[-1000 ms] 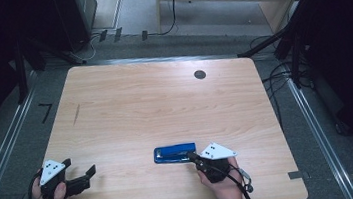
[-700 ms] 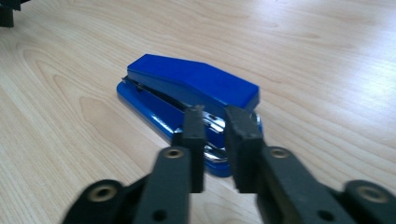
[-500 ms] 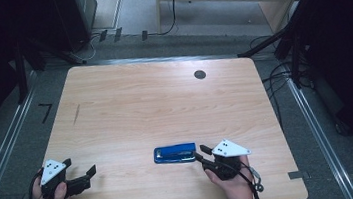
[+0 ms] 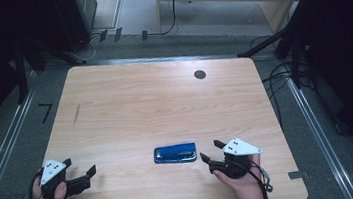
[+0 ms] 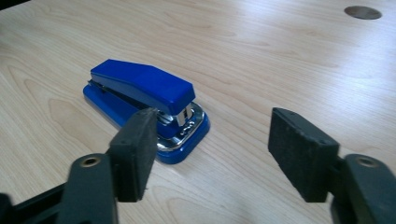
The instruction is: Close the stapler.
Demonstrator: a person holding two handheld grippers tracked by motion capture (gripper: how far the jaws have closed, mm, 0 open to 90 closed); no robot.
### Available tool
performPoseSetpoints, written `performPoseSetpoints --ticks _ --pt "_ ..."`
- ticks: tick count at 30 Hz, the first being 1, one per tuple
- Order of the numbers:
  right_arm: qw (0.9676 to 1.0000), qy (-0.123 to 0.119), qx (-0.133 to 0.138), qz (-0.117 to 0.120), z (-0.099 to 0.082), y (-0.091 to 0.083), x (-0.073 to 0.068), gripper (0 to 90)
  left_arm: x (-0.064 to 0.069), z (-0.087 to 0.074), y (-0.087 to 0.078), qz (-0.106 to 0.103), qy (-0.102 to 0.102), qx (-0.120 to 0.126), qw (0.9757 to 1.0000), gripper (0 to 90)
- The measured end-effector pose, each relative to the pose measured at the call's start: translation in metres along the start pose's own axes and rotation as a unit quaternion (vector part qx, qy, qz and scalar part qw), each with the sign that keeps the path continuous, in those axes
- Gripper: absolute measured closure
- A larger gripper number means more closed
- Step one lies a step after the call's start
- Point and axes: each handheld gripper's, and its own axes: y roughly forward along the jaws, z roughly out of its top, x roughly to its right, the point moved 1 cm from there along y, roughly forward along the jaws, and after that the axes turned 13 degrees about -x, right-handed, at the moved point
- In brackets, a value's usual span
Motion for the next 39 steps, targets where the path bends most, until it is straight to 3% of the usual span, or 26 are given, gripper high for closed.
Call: performPoseSetpoints --ticks 9,18,39 --pt "0.9986 0.040 -0.007 -0.035 -0.009 -0.012 0.015 13.5 0.000 0.000 0.000 0.000 0.001 0.000 1.0000 7.9" --pt "0.9977 0.053 -0.010 -0.041 -0.020 -0.024 0.031 0.3 0.000 0.000 0.000 0.000 0.001 0.000 1.0000 7.9" --pt "0.9939 0.090 -0.014 -0.062 -0.052 -0.050 0.068 0.0 0.000 0.000 0.000 0.001 -0.001 0.000 1.0000 7.9"
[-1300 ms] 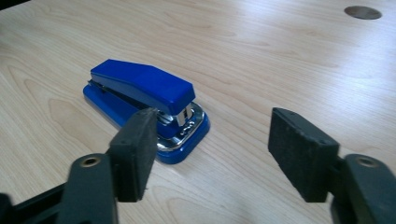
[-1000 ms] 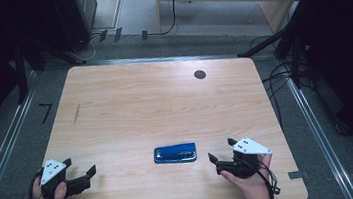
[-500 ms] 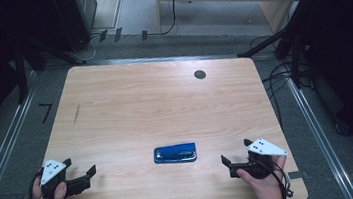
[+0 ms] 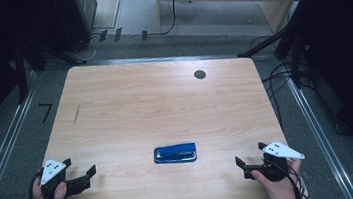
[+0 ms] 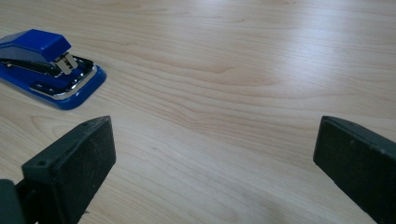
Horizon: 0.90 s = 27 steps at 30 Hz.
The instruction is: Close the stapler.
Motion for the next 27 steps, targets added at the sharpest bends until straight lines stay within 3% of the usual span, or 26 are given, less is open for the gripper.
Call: performPoseSetpoints --ticks 14,27 --pt "0.9997 0.015 -0.003 -0.017 -0.021 -0.018 0.030 0.0 0.000 0.000 0.000 0.005 0.003 -0.002 1.0000 7.9" --pt "0.9980 0.053 0.007 -0.033 -0.039 -0.038 0.061 0.0 0.001 0.000 0.000 0.005 0.003 0.000 1.0000 7.9"
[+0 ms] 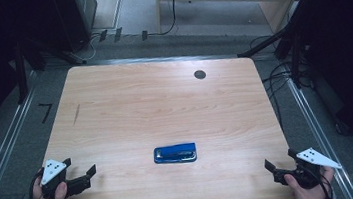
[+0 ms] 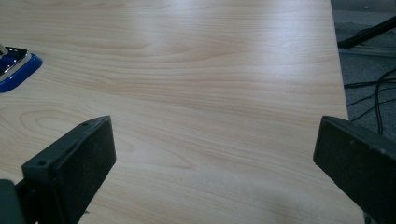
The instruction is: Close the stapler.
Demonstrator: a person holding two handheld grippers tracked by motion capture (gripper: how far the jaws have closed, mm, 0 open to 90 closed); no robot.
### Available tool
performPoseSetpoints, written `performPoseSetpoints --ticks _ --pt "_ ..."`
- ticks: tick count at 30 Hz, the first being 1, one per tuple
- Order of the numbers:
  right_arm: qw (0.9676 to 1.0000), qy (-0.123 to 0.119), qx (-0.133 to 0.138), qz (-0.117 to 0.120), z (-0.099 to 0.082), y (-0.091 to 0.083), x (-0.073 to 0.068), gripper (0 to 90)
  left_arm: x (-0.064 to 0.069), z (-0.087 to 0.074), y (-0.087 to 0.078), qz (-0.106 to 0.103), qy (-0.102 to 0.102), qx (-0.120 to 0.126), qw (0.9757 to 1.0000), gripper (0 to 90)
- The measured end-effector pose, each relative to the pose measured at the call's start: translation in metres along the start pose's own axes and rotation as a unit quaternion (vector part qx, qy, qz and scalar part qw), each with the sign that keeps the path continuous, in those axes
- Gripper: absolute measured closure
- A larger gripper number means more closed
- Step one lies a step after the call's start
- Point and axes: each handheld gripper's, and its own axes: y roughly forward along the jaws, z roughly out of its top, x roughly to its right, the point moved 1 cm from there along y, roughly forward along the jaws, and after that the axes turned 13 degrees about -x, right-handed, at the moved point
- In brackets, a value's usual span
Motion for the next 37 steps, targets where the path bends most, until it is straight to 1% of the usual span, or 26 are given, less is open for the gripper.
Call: performPoseSetpoints --ticks 5,7,11,15,18,19,25,27,30,32,35,37 --pt "1.0000 -0.001 0.001 0.005 -0.006 -0.002 0.009 0.0 0.000 0.000 0.000 0.000 -0.001 0.000 1.0000 7.9" --pt "1.0000 0.005 0.000 0.004 -0.008 -0.002 0.012 0.0 0.000 0.000 0.000 0.000 0.000 0.000 1.0000 7.9" --pt "0.9999 0.012 0.005 0.009 -0.012 -0.002 0.018 0.0 0.000 0.000 0.000 0.000 -0.002 0.001 1.0000 7.9" --pt "0.9997 0.005 0.017 0.015 -0.014 0.002 0.020 0.0 0.000 0.000 0.000 0.003 0.000 0.000 1.0000 7.9" --pt "0.9997 0.005 0.019 0.017 -0.015 0.005 0.020 0.0 0.000 0.000 0.000 0.003 0.001 0.000 1.0000 7.9" --pt "0.9997 0.001 0.021 0.015 -0.015 0.007 0.021 0.0 0.000 0.000 0.000 0.002 0.000 0.000 1.0000 7.9" --pt "0.9996 0.008 0.023 0.011 -0.013 0.008 0.019 0.0 0.001 0.001 0.001 0.006 0.002 -0.001 1.0000 7.9" --pt "0.9997 0.002 0.020 0.010 -0.013 0.010 0.016 0.0 0.001 0.001 0.001 0.007 0.002 -0.001 1.0000 7.9" --pt "0.9999 -0.006 0.013 0.001 -0.013 0.010 0.014 0.0 0.001 0.001 0.001 0.007 0.002 -0.001 1.0000 7.9" --pt "0.9998 -0.010 0.014 0.000 -0.013 0.010 0.013 0.0 0.001 0.001 0.001 0.007 0.002 -0.002 1.0000 7.9" --pt "0.9998 -0.012 0.013 0.001 -0.013 0.011 0.013 0.0 0.001 0.001 0.001 0.007 0.002 -0.002 1.0000 7.9" --pt "0.9999 -0.009 0.011 0.000 -0.012 0.011 0.013 0.0 0.001 0.001 0.001 0.007 0.003 -0.003 1.0000 7.9"
